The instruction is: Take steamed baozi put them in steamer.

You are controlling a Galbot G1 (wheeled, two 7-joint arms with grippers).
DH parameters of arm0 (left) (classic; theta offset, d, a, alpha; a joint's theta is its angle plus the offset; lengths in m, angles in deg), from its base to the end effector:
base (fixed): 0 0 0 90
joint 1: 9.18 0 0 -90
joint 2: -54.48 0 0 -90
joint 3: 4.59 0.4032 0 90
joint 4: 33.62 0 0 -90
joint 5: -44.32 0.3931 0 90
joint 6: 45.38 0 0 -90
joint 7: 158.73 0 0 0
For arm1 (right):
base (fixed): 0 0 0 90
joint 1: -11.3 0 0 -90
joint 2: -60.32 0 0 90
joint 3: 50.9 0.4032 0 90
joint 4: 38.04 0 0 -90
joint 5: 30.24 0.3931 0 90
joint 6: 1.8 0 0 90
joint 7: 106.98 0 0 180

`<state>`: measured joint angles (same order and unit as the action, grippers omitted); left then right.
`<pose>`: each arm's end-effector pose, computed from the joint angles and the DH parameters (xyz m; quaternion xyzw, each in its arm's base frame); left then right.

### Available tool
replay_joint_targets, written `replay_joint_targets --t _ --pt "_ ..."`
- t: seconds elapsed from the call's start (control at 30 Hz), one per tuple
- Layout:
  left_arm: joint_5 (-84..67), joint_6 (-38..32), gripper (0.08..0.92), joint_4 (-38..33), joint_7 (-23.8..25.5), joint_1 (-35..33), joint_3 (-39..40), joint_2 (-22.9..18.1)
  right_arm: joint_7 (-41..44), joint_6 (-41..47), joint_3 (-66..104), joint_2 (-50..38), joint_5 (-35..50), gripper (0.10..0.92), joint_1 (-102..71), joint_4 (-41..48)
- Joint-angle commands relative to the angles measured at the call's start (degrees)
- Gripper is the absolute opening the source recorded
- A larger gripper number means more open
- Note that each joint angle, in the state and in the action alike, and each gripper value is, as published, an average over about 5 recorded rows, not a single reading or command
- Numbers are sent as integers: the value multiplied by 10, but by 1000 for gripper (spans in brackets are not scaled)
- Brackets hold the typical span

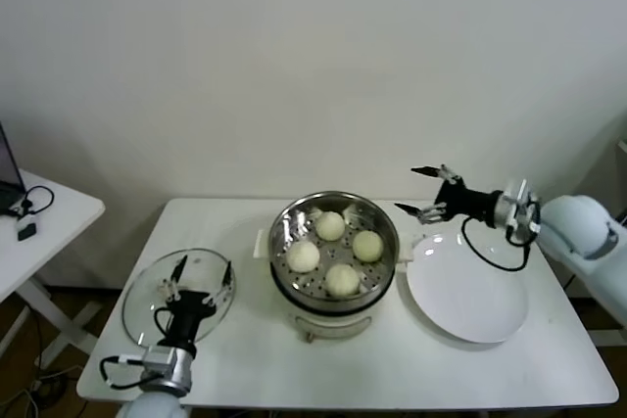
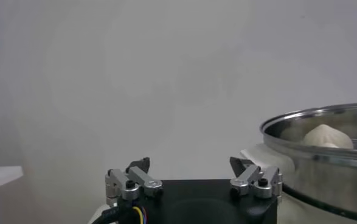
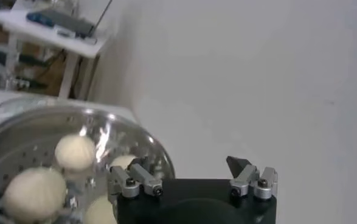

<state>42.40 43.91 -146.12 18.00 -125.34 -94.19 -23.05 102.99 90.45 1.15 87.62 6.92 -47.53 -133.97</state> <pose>0.2169 0.0521 -0.3821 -0.0194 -0.9962 -0.0813 0.0244 0.4605 -0.2119 -0.1655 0.4202 -0.8706 0.2518 0.0459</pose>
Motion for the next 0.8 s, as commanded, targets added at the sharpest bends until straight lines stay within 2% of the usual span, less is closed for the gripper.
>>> replay_joint_targets --t 0.03,0.47,0.8 --pt "7 -4 823 -1 1 -5 -7 -11 -67 -88 537 225 -71 823 -493 -67" --pt "-3 -10 823 -1 13 -17 -33 -14 -103 -167 571 413 -103 823 -631 -106" --pt "-14 -16 823 -7 26 -31 -54 -13 -147 -199 518 486 -145 823 -682 -140"
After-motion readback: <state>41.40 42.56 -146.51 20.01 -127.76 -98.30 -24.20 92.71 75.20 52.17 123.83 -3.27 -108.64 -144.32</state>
